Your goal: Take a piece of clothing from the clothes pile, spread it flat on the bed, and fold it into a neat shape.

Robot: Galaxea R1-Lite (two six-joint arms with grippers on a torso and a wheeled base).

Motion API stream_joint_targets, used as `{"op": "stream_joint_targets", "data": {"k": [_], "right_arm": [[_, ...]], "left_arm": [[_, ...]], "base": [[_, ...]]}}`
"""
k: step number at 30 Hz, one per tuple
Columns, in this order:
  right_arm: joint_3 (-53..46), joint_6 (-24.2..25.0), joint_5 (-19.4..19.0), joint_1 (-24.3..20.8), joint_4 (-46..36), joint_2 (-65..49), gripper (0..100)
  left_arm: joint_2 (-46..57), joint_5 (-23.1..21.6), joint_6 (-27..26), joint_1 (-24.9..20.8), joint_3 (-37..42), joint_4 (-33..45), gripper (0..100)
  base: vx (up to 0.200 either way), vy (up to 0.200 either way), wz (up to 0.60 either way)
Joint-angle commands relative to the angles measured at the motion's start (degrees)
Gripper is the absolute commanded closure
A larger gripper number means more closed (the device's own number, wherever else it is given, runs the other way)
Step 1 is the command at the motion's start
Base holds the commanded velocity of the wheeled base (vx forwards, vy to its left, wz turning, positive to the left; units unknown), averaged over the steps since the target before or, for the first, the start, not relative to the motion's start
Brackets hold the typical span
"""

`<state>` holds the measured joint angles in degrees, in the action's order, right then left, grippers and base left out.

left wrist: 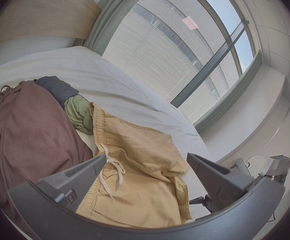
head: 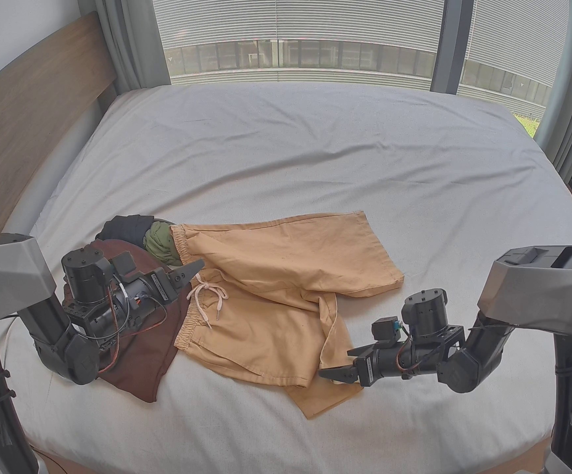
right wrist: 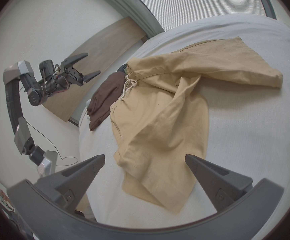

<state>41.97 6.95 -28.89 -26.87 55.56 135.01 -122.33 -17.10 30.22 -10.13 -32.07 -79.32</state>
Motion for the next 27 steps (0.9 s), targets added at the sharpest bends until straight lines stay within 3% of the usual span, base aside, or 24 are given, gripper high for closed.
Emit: {"op": "stream_joint_targets", "data": {"k": [1, 27], "right_arm": [[7.2, -2.9, 2.0, -1.3, -5.8, -3.1, 0], [9.8, -5.5, 6.9, -2.0, -10.3, 1.3, 0]], "left_arm": [[-0.2, -0.1, 0.0, 0.0, 0.0, 0.0, 0], [-0.6, -0.3, 0.1, -0.2, 0.3, -1.5, 0]], "base": [[0.000, 0.000, 0.00], [0.000, 0.000, 0.00]]}}
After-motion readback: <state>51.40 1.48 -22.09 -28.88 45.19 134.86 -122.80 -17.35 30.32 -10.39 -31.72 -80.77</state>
